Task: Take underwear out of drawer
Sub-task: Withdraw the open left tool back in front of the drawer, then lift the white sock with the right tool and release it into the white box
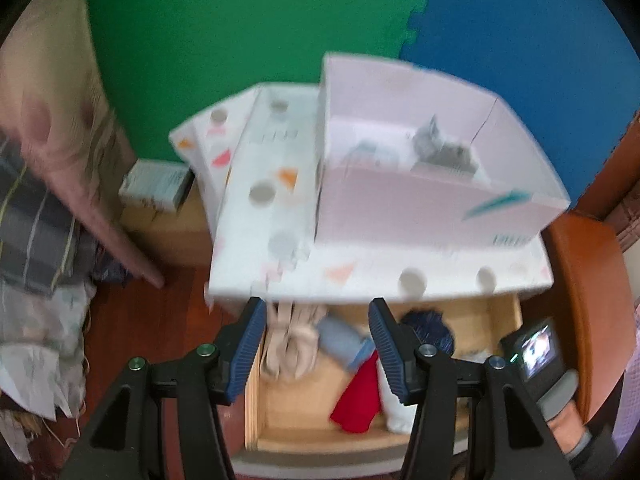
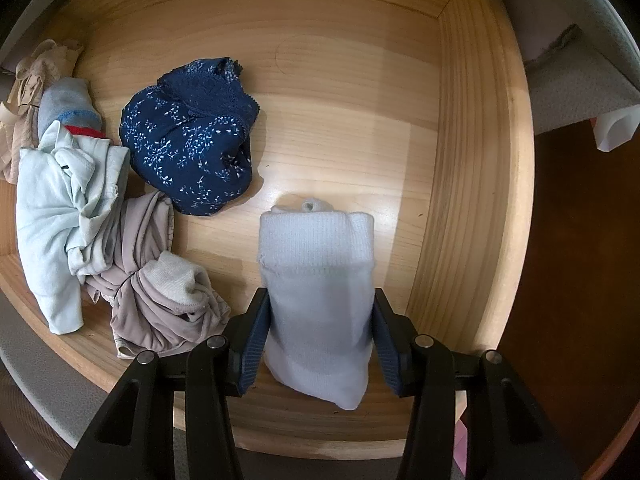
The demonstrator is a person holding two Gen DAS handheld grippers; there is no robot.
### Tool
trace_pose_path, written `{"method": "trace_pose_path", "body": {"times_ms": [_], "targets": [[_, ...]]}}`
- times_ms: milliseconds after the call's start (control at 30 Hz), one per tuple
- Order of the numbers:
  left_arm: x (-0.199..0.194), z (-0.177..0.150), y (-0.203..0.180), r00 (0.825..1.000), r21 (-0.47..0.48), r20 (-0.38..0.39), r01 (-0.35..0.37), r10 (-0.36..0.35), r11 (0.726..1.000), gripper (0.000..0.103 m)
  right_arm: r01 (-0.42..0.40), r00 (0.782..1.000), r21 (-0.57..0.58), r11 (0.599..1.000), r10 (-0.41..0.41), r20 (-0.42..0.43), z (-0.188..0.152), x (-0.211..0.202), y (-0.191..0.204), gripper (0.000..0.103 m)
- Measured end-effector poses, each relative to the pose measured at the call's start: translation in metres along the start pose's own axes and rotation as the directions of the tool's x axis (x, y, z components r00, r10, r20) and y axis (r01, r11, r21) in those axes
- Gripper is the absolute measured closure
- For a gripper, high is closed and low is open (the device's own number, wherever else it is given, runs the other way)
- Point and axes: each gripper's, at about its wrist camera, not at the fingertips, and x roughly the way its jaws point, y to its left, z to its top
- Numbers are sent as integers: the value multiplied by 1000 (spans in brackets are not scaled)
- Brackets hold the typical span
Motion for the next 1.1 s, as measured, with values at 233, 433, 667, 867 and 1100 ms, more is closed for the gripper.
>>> {"method": "trace_pose_path", "body": {"times_ms": [233,433,667,867,1100], "targets": [[48,-60,15,997,-117,-80,-2,-8,993,48,-4,1000,8,1000,4,5,0,-1,0,59],[75,-86,15,993,-170,-117,-14,-6,985,48,-12,1000,30,999,11,22,0,-4,-3,61],[89,-100,5,992,-128,-120,-61,46,990,48,-4,995,40,999,0,98,-3,-20,-6,61],[90,-102,-2,992,-82,-97,-90,82,993,48,-19,987,32,999,14,158,-8,-31,-2,61],[87,-101,-1,995,-87,-70,-81,75,993,48,-28,968,19,999,23,249,-15,-53,-4,61]]}}
